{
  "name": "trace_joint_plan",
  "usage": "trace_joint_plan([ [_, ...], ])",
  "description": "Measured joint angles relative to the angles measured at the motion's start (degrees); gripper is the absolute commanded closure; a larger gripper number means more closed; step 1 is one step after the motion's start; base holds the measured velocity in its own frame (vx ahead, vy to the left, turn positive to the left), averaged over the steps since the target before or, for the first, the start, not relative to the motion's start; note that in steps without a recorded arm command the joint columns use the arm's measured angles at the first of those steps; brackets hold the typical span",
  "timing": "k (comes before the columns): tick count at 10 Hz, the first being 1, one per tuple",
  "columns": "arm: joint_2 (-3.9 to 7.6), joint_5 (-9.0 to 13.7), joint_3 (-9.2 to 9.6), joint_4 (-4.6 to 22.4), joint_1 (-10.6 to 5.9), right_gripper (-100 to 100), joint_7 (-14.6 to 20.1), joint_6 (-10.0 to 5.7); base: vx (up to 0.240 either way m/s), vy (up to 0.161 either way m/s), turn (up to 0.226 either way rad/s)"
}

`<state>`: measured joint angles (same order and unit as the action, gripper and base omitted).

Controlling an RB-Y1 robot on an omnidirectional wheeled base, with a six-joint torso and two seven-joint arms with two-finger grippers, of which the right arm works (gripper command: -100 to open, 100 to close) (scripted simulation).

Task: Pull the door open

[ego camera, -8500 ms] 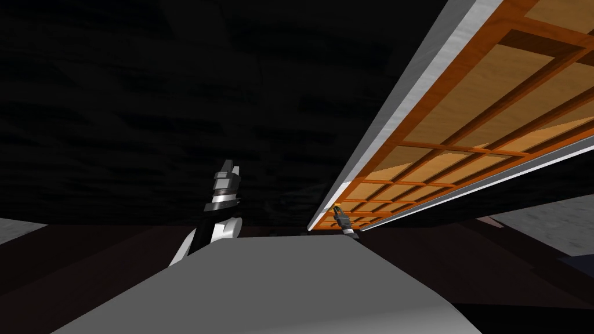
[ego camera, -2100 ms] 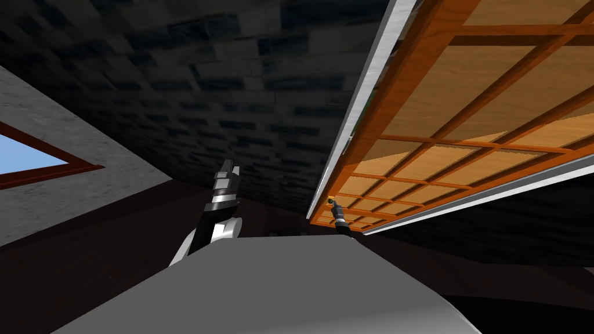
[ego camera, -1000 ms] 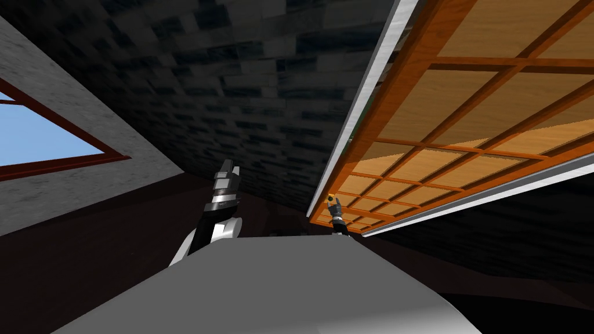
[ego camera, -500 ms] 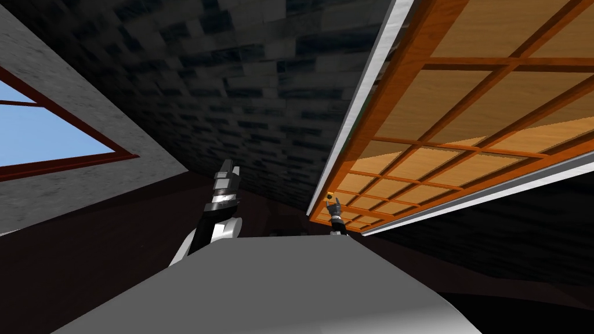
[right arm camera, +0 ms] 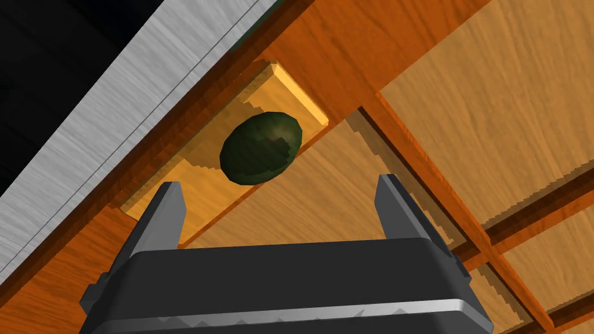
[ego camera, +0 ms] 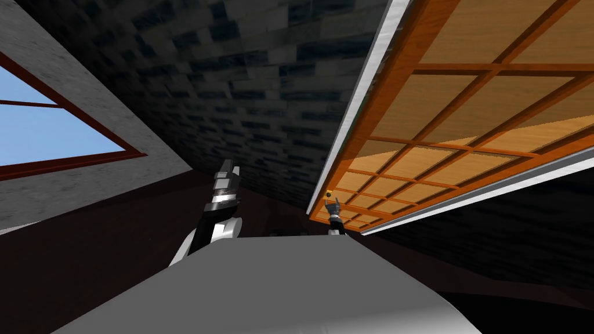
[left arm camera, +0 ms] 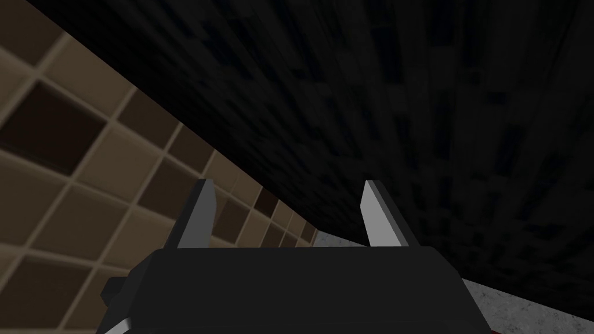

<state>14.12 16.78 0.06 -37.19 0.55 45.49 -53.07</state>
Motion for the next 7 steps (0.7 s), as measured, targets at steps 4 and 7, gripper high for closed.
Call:
trace_joint_plan([
  [4, -0.66, 2.63, 1.08, -0.64, -0.43, -100, 6.04, 0.82, -0.061, -0.019, 0.033],
  [7, -1.14, 4.53, 1.82, -1.5, -0.61, -100, 10.25, 1.65, -0.065, -0.019, 0.038],
])
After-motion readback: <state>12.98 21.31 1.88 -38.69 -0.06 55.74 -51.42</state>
